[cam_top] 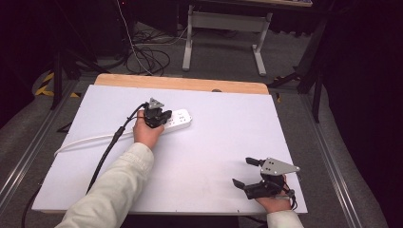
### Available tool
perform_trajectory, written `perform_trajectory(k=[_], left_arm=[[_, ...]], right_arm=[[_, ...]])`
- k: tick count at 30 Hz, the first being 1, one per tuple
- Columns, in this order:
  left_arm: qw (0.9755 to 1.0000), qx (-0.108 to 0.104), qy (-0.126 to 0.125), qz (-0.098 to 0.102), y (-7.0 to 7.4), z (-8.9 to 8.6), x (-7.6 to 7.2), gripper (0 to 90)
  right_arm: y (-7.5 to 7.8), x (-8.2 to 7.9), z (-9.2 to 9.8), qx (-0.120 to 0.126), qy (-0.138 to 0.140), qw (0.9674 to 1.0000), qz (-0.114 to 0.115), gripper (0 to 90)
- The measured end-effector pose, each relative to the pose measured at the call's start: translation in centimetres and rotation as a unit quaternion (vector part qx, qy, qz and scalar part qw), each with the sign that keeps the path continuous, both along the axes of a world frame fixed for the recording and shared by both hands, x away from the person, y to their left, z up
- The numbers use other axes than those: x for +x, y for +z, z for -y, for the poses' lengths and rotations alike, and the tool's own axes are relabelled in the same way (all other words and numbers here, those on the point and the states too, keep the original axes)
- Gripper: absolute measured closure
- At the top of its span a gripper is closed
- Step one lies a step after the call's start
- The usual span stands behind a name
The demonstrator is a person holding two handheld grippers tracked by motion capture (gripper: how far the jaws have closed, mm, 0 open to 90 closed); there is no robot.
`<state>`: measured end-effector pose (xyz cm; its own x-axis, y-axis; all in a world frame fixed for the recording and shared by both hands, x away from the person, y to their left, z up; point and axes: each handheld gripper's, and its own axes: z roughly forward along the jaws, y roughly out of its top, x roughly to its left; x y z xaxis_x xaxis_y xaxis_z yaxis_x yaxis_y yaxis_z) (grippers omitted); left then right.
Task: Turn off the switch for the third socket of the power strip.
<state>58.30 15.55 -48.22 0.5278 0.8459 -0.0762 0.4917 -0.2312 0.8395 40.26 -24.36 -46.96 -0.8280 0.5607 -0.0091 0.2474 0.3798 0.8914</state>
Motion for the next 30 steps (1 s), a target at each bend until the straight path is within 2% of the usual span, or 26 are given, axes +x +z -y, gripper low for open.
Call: perform_trajectory(k=[3, 5, 7, 12, 14, 15, 18, 20, 23, 25, 28, 30], left_arm=[[0.9999, -0.011, 0.002, -0.005, 0.0, -0.1, 0.0, 90.0], [0.9990, -0.039, 0.002, -0.019, 0.3, -0.1, 0.0, 90.0], [0.9989, -0.041, 0.003, -0.025, 0.4, -0.1, -0.1, 90.0], [0.9992, -0.032, 0.006, -0.024, 0.9, -0.4, -0.3, 90.0], [0.9997, -0.021, 0.005, -0.014, 1.4, -0.6, -0.5, 90.0], [0.9996, -0.025, 0.004, -0.016, 1.7, -0.7, -0.7, 90.0], [0.9996, -0.025, 0.006, -0.005, 2.5, -1.0, -0.9, 90.0], [0.9998, -0.019, 0.007, 0.002, 3.0, -1.2, -1.2, 90.0], [0.9997, -0.025, 0.001, 0.003, 3.7, -1.4, -1.6, 90.0], [0.9998, -0.016, -0.001, 0.009, 4.2, -1.6, -1.9, 90.0], [0.9998, -0.016, -0.005, 0.008, 4.7, -1.9, -2.4, 90.0], [0.9997, -0.016, -0.007, 0.015, 5.1, -2.1, -2.6, 90.0]], right_arm=[[0.0, 0.0, -0.1, -0.001, 0.002, 1.0000, 0.000, 9.2], [0.0, 0.0, 0.0, 0.000, 0.001, 1.0000, 0.000, 9.2], [0.0, 0.1, 0.0, 0.001, 0.000, 1.0000, 0.000, 9.1], [0.0, 0.0, 0.0, 0.001, 0.000, 1.0000, 0.000, 9.0], [0.0, 0.0, 0.0, 0.002, 0.000, 1.0000, 0.000, 9.0], [0.0, 0.0, 0.0, 0.001, -0.001, 1.0000, 0.000, 9.0], [0.0, 0.0, 0.0, 0.001, 0.000, 1.0000, 0.000, 9.0], [0.0, 0.0, 0.0, 0.001, -0.001, 1.0000, 0.001, 9.0], [0.0, 0.0, 0.0, 0.002, -0.002, 1.0000, 0.001, 9.0], [0.0, 0.0, 0.0, 0.001, -0.001, 1.0000, 0.001, 9.0], [0.0, 0.0, -0.1, -0.001, -0.001, 1.0000, 0.002, 9.0], [0.1, -0.1, -0.1, -0.001, -0.001, 1.0000, 0.002, 9.0]])
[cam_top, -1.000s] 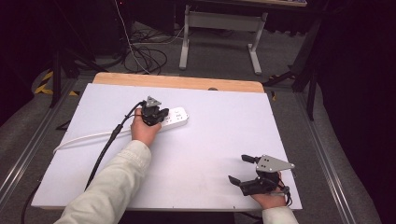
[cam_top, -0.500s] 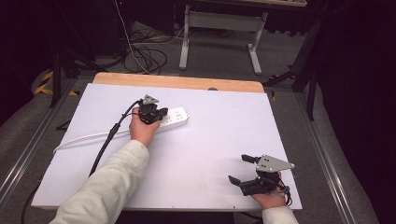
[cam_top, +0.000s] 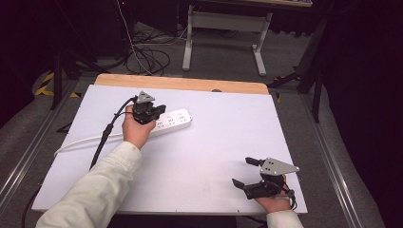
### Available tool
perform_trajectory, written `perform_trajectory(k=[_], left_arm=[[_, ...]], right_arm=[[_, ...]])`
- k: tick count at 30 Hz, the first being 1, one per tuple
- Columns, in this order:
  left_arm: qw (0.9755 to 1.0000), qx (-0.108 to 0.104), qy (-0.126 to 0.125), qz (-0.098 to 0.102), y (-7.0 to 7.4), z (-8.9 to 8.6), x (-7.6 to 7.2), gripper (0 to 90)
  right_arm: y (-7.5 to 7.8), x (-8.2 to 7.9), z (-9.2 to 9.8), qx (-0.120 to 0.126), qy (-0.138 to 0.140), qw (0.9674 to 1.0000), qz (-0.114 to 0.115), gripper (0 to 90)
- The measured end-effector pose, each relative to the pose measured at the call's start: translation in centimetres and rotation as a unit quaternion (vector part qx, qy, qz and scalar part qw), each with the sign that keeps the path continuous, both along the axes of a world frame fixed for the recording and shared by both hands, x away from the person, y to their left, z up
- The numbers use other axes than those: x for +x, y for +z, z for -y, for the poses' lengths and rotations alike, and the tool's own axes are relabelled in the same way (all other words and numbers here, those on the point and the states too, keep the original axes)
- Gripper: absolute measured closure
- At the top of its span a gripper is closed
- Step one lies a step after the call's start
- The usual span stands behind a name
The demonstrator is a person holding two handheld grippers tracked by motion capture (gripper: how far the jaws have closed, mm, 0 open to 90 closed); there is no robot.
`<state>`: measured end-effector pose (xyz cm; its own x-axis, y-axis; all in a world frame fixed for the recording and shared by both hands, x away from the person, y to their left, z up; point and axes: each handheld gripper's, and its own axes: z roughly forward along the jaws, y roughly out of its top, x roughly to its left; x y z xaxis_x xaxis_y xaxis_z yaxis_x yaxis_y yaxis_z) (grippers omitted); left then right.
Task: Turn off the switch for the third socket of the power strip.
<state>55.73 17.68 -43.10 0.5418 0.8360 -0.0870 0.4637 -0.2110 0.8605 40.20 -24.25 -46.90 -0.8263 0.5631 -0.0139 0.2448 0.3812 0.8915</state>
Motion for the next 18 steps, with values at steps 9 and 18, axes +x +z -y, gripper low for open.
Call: perform_trajectory(k=[9, 18], left_arm=[[0.9999, -0.006, -0.011, 0.006, 1.6, -0.6, -1.2, 90.0], [0.9996, -0.009, -0.025, 0.005, 2.8, -1.1, -2.4, 89.9]], right_arm=[[0.0, 0.0, 0.0, 0.000, -0.001, 1.0000, 0.001, 9.0], [0.0, -0.1, -0.1, -0.001, -0.002, 1.0000, 0.001, 9.0]])
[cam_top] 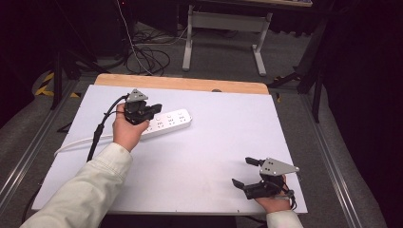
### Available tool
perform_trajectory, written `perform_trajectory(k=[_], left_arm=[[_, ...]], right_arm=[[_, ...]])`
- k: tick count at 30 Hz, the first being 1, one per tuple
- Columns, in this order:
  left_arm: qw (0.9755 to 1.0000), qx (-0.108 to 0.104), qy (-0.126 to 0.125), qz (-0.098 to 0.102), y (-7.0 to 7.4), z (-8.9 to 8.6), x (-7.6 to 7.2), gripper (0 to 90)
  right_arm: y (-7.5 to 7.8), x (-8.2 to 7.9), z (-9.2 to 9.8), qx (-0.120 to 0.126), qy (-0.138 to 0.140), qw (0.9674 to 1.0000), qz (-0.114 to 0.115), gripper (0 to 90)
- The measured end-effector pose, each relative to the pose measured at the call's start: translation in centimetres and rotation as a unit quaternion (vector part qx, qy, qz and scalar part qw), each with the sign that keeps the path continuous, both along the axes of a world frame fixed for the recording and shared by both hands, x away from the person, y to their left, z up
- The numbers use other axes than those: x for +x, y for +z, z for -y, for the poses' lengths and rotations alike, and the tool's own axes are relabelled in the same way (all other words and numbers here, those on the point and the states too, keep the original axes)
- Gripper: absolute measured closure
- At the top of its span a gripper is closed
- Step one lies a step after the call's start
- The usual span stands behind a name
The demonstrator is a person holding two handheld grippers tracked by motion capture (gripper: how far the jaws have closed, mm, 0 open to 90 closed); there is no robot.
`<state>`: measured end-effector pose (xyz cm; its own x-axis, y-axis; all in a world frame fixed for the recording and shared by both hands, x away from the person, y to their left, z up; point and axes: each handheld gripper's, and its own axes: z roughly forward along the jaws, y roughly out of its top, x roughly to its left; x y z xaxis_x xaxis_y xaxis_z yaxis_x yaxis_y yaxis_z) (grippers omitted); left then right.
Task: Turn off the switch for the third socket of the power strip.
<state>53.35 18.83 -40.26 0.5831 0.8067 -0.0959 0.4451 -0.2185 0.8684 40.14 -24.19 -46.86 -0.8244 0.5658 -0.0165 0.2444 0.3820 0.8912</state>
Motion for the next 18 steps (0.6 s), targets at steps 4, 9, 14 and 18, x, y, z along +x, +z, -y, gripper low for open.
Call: perform_trajectory(k=[4, 9, 14, 18], left_arm=[[0.9999, -0.002, -0.013, -0.009, 0.3, 0.1, -0.5, 87.8], [0.9994, -0.009, -0.032, -0.012, 1.2, -0.1, -1.6, 79.6], [0.9984, -0.005, -0.056, 0.000, 2.3, -0.3, -3.5, 70.1], [0.9970, -0.007, -0.077, 0.008, 3.0, -0.6, -5.0, 59.0]], right_arm=[[0.0, 0.0, 0.0, -0.001, -0.001, 1.0000, 0.000, 9.0], [0.0, 0.0, 0.0, -0.001, 0.000, 1.0000, -0.001, 9.0], [0.0, -0.1, 0.0, 0.001, 0.000, 1.0000, 0.002, 9.0], [0.0, -0.1, 0.0, 0.001, 0.000, 1.0000, 0.003, 9.0]])
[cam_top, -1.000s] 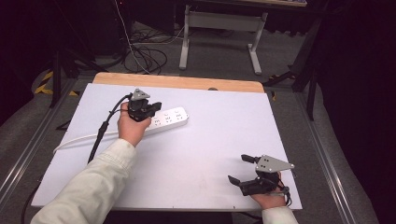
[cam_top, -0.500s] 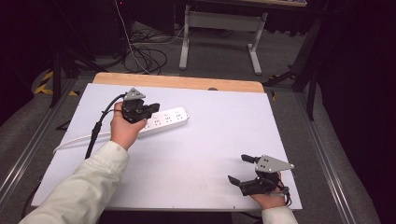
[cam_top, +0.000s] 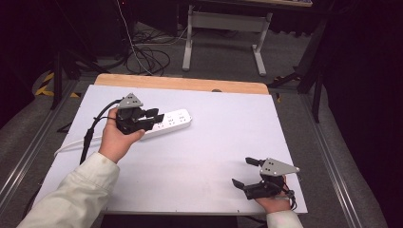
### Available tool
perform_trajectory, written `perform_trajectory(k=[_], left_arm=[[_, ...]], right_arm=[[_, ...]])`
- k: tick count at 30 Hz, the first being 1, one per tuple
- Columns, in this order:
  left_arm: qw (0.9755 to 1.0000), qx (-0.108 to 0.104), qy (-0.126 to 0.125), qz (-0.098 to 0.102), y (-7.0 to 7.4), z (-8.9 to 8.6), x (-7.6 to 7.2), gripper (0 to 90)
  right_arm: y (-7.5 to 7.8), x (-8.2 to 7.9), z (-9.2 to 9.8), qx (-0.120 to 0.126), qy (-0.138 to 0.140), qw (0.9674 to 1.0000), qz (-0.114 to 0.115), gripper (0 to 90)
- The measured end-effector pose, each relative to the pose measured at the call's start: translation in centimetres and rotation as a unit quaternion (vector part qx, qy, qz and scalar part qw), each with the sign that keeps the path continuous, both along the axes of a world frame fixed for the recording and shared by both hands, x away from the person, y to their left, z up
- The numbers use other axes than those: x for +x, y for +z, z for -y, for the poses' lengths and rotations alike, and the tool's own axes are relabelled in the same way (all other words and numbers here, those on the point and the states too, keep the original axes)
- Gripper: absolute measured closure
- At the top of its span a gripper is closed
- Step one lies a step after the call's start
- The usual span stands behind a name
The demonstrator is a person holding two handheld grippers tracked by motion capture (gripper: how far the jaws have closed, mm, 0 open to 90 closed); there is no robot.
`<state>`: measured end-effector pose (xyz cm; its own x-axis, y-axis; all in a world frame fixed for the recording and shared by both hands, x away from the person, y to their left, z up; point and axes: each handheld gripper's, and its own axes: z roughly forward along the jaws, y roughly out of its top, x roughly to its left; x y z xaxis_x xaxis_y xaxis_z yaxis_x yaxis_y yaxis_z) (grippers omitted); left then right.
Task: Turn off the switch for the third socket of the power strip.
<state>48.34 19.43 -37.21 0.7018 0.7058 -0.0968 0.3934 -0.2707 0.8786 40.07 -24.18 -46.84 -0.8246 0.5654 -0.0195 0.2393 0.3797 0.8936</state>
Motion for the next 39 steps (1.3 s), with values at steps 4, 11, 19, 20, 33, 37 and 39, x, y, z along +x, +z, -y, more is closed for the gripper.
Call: perform_trajectory(k=[4, 11, 19, 20, 33, 37, 39], left_arm=[[0.9999, 0.001, -0.011, 0.004, 0.4, -0.5, -1.2, 50.1], [0.9998, 0.002, -0.019, -0.003, 0.0, -1.6, -3.0, 34.7], [0.9992, -0.006, -0.038, 0.003, -0.9, -3.3, -5.0, 29.1], [0.9992, -0.005, -0.039, 0.004, -1.1, -3.5, -5.2, 28.7], [0.9983, -0.036, -0.037, 0.026, -3.8, -6.3, -7.9, 26.9], [0.9975, -0.058, -0.032, 0.024, -5.0, -7.6, -8.2, 28.3], [0.9965, -0.077, -0.026, 0.022, -5.6, -8.2, -8.4, 28.8]], right_arm=[[0.0, 0.0, 0.0, 0.000, -0.001, 1.0000, 0.000, 9.0], [0.0, 0.0, -0.1, -0.001, -0.001, 1.0000, 0.000, 9.0], [0.0, 0.0, -0.1, -0.001, -0.001, 1.0000, -0.002, 9.0], [-0.1, 0.0, -0.1, -0.001, -0.001, 1.0000, -0.002, 9.0], [0.0, 0.0, -0.2, 0.000, -0.002, 1.0000, 0.000, 8.4], [0.0, -0.1, -0.2, 0.000, -0.002, 1.0000, 0.000, 8.3], [-0.1, 0.0, -0.2, -0.001, -0.002, 1.0000, -0.001, 8.3]])
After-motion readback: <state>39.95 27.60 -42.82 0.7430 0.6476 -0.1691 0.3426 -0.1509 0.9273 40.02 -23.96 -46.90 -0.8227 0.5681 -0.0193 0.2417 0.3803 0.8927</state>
